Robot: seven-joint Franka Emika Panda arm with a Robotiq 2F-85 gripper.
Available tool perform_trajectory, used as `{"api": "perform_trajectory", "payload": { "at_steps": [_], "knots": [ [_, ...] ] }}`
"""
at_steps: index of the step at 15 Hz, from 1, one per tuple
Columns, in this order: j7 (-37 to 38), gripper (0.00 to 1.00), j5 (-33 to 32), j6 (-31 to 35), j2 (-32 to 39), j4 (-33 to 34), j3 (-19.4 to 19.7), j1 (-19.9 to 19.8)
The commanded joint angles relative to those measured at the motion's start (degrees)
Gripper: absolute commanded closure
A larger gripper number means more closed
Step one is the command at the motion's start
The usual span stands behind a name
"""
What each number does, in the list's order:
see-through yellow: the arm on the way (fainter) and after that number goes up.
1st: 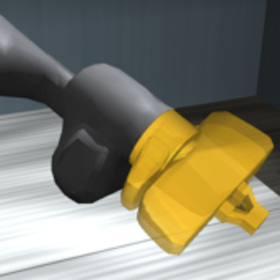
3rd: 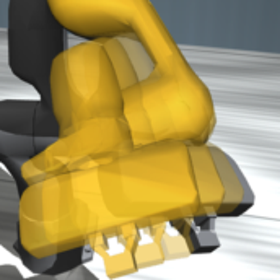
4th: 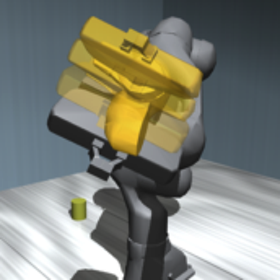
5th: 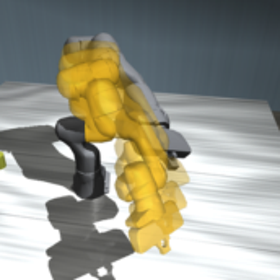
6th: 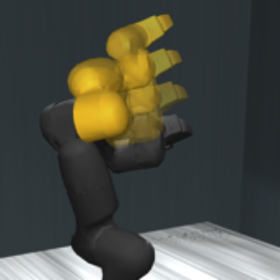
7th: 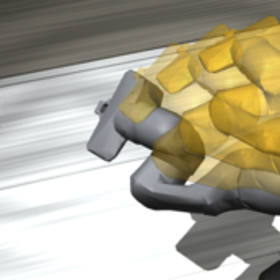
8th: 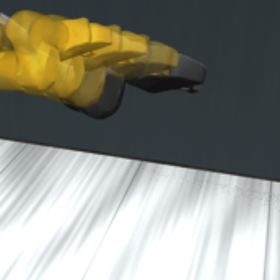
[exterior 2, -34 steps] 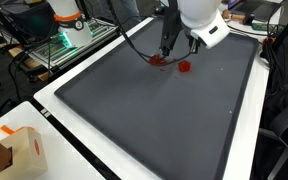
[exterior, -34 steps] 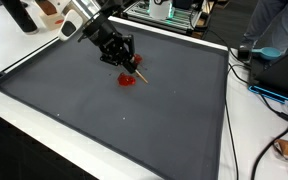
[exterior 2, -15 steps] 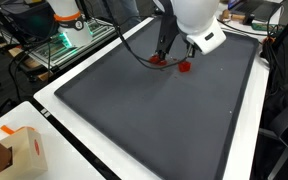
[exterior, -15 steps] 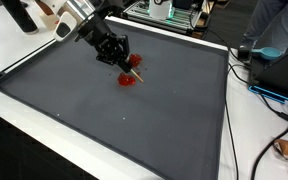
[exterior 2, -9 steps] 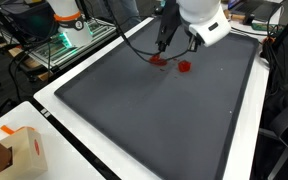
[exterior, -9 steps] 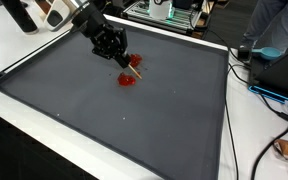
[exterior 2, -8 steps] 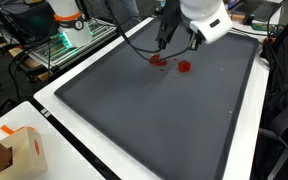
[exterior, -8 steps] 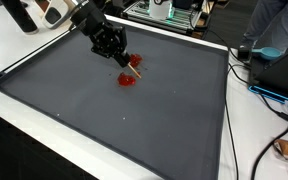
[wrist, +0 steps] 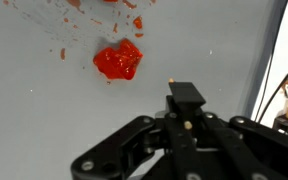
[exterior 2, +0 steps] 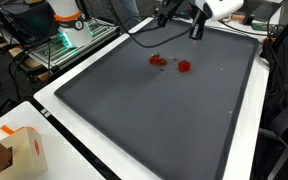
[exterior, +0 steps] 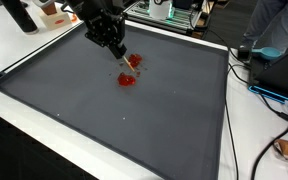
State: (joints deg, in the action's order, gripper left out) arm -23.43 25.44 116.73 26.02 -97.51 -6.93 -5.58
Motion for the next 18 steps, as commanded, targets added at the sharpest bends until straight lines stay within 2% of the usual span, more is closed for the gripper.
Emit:
{"api": "perform_trajectory", "payload": {
  "at_steps": [1, 8, 9, 10, 16, 17, 18],
  "knots": [
    [5.8, 0.97, -5.6, -1.5, -1.8, -0.4, 1.7, 2.2],
    [13.3, 0.97, -14.5, -1.9, -2.8, -0.2, 2.8, 4.7],
    [11.2, 0.97, -12.1, -0.4, -2.0, 0.2, 1.9, 3.7],
    [11.3, 0.87, -12.2, -0.4, -2.0, 0.2, 1.9, 3.8],
    [11.3, 0.87, -12.2, -0.4, -2.0, 0.2, 1.9, 3.8],
    [11.3, 0.97, -12.2, -0.4, -2.0, 0.2, 1.9, 3.8],
    [14.3, 0.97, -13.5, 0.5, -1.7, 0.2, 2.6, 4.7]
  ]
}}
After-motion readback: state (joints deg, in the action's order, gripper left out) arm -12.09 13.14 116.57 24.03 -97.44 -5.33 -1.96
